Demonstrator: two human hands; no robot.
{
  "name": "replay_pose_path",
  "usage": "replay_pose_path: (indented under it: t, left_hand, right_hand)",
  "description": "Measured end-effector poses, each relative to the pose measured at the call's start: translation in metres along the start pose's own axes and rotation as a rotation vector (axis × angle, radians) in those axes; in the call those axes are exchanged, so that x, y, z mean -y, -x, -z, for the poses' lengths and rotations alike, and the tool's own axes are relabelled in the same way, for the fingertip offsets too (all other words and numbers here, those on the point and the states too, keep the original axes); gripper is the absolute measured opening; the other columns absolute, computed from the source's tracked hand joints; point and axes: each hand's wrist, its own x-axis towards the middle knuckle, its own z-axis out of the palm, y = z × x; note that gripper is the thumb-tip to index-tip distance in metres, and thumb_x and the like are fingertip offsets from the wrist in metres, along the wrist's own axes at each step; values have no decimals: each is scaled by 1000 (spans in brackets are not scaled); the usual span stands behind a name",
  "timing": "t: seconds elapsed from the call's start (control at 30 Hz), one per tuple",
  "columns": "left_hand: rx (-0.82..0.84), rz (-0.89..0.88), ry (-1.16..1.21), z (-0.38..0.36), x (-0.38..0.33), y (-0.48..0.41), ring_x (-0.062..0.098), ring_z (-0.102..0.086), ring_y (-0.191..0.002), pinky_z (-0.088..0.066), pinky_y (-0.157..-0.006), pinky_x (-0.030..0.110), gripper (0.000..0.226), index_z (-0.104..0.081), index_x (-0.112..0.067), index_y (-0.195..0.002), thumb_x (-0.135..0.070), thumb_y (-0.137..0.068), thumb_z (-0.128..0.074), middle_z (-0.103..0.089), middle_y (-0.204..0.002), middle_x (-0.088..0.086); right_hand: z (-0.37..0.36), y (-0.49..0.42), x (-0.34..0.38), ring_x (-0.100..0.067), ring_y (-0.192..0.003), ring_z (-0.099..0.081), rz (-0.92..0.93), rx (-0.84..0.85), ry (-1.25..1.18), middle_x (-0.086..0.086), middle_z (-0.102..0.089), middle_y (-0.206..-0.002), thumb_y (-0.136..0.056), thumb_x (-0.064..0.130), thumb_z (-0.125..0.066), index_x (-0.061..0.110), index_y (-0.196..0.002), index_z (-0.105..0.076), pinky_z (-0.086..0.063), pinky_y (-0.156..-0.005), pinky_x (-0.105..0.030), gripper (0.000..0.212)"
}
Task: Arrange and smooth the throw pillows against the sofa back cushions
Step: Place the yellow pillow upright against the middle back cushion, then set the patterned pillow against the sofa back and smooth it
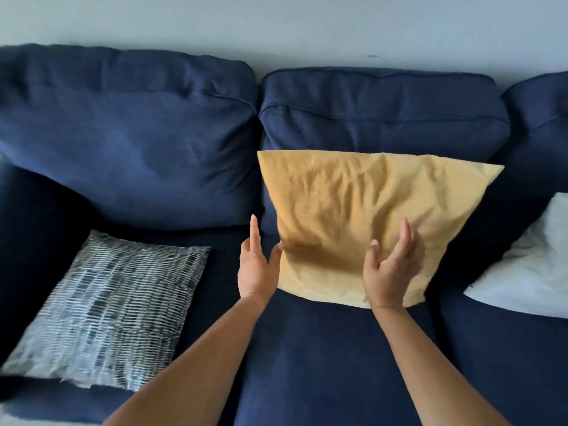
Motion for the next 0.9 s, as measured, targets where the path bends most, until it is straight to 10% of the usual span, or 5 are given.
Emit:
replay_pose_path:
  t: [0.23,0.53,0.9]
  left_hand:
    - [-138,156,-56,124,83,-18,18,-52,-127,-45,-93,33,66,-22,-38,-158,-46,-100,-52,-45,-146,1]
    - [-182,427,-199,327,255,-8,28,-53,-124,-44,-101,41,53,-41,-30,-151,-46,-101,-47,-46,-148,7]
    - [136,472,-377,397,346,-64,30,-26,-148,-17,-118,50,78,-17,-51,-155,-84,-86,-32,-25,-164,6]
  right_hand:
    - [-90,77,127,-42,-101,-61,314,441,-78,-20,-65,-109,-83,-4,-67,-2,-125,-62,-49,-90,-51,43]
    - [-228,201,279,-33,-127,-50,14,1064,158,-11,-52,-140,-97,43,-50,21,-139,-52,-42,-104,-47,47]
    - [-295,294,296,-46,-134,-41,-504,996,369,-24,-27,-155,-85,70,-53,23,-157,-6,-39,-104,-62,98]
